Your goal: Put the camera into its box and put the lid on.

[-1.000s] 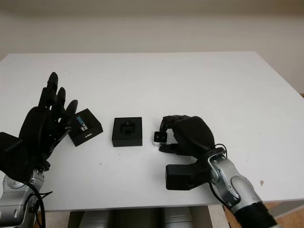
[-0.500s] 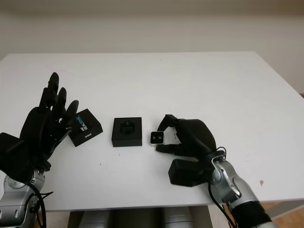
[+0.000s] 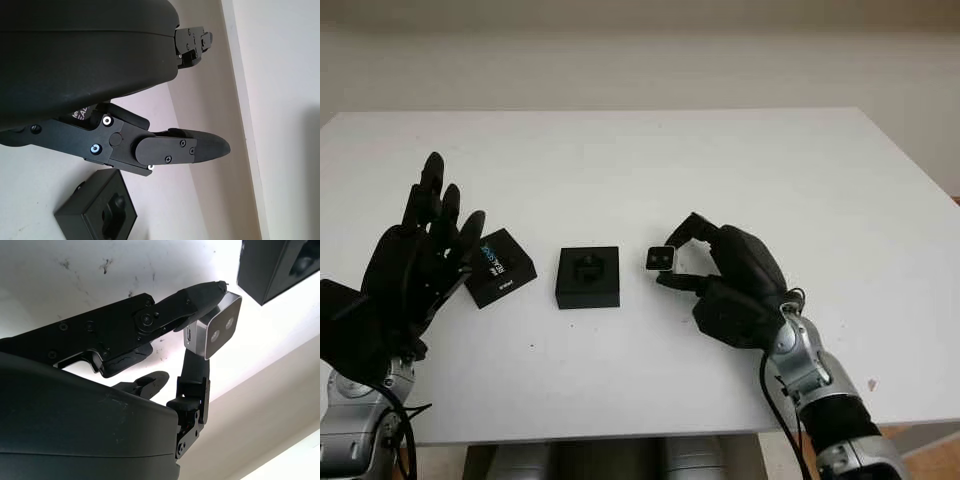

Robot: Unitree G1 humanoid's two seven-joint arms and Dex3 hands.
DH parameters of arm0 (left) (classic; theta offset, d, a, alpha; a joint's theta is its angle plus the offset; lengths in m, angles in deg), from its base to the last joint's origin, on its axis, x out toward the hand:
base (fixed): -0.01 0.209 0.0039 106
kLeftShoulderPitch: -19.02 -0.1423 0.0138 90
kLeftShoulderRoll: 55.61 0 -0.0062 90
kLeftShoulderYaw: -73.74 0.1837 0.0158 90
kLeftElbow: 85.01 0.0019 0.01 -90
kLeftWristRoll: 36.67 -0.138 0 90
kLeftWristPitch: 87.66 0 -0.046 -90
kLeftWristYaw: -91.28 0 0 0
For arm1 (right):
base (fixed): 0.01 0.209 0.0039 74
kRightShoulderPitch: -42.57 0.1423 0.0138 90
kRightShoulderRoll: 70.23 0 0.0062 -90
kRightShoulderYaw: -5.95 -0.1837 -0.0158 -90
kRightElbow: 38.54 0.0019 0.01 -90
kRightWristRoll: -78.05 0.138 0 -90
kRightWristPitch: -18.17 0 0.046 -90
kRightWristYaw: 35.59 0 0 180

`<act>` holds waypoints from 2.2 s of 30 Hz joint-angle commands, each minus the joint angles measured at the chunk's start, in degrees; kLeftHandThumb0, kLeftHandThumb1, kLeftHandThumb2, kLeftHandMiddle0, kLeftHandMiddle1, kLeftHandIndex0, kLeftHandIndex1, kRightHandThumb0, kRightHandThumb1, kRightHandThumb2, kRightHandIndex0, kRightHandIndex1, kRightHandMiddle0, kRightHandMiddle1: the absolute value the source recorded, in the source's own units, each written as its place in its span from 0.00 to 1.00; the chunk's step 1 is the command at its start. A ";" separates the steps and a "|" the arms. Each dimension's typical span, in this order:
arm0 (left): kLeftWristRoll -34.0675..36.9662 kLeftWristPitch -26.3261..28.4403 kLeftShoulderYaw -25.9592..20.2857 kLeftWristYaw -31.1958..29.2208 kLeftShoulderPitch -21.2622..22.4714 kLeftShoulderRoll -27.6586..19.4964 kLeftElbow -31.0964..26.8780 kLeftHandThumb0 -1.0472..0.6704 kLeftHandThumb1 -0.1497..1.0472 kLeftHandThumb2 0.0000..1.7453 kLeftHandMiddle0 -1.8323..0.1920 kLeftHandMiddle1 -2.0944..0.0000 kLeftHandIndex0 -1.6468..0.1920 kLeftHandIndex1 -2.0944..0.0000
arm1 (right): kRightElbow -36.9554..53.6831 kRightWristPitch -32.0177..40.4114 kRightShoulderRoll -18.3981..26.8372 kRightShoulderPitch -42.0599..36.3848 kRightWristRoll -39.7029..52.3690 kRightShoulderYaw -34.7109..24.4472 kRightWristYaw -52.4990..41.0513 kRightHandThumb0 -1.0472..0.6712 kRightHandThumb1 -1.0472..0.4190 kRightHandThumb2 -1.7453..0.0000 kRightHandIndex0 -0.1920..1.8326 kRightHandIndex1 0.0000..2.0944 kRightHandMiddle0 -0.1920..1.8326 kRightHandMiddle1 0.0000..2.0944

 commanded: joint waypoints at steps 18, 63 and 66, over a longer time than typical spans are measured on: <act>-0.36 -0.06 -0.36 0.03 -0.13 -0.24 -1.19 0.27 1.00 0.22 0.96 0.97 0.97 0.97 | -2.71 -3.70 -6.63 8.22 14.66 -3.75 -16.85 0.27 0.01 0.97 0.23 0.01 0.34 0.72; -0.10 -0.14 -0.24 0.22 -0.15 0.15 -0.87 0.26 1.00 0.21 0.97 0.98 0.98 0.98 | -20.28 -11.16 -18.30 12.54 9.16 -0.91 -4.70 0.30 0.00 0.97 0.20 0.02 0.27 0.75; -0.22 -0.45 -0.20 0.20 -0.17 0.07 -0.63 0.26 1.00 0.22 0.97 0.97 0.98 0.98 | -19.82 -11.32 -18.59 11.82 9.38 -1.08 -4.17 0.30 0.00 0.97 0.20 0.02 0.27 0.76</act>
